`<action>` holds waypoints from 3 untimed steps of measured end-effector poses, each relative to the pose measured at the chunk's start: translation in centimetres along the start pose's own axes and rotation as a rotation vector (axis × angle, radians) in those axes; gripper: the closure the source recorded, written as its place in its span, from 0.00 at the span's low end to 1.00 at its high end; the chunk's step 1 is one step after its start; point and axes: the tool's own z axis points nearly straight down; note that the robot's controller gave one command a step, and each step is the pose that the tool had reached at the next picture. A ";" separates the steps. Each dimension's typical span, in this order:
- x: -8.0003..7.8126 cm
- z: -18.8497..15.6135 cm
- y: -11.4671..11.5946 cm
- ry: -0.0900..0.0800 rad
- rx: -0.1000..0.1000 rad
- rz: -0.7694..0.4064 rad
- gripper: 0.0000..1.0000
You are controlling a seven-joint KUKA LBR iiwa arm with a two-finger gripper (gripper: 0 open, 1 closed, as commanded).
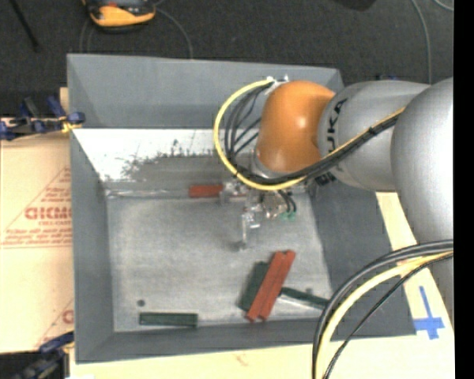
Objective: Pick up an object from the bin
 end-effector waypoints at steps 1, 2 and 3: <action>-0.6 -2.5 1.0 -0.005 -0.001 0.094 0.00; 1.3 -3.8 -0.2 -0.004 0.000 -0.106 0.00; 2.4 -2.3 -1.3 -0.006 0.002 -0.254 0.00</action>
Offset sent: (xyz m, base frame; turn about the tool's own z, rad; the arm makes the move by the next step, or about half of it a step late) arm -0.0565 -0.0528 0.0603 -0.7112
